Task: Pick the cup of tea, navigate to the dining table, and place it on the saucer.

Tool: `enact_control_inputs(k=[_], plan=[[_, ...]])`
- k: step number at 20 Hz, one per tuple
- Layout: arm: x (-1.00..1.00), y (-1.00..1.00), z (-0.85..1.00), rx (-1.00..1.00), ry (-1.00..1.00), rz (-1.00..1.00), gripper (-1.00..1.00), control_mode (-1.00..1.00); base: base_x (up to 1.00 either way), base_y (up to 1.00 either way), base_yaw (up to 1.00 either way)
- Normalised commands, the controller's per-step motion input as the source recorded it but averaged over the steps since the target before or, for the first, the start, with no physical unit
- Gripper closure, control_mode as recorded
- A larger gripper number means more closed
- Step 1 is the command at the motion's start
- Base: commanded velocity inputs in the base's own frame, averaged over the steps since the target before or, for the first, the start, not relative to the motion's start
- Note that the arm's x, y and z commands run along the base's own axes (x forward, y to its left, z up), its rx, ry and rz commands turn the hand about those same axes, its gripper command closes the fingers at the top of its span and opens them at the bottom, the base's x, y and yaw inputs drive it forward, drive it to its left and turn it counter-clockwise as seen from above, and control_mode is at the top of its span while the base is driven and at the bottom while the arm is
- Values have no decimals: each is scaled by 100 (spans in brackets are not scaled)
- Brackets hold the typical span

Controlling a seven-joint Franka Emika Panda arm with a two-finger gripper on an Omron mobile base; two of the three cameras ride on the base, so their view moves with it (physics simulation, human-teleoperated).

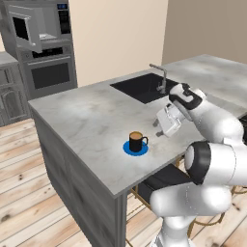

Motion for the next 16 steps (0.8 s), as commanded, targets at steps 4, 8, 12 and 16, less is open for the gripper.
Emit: enact_control_inputs(k=[4,8,12,16], plan=[[-100,0,57,-1,17,-10,-100,-100,0,0,0],[-99,0,53,-3,21,-16,-100,-100,0,0,0],[-100,0,49,-2,17,-20,-100,-100,0,0,0],[-100,0,53,-2,15,-23,-100,-100,0,0,0]])
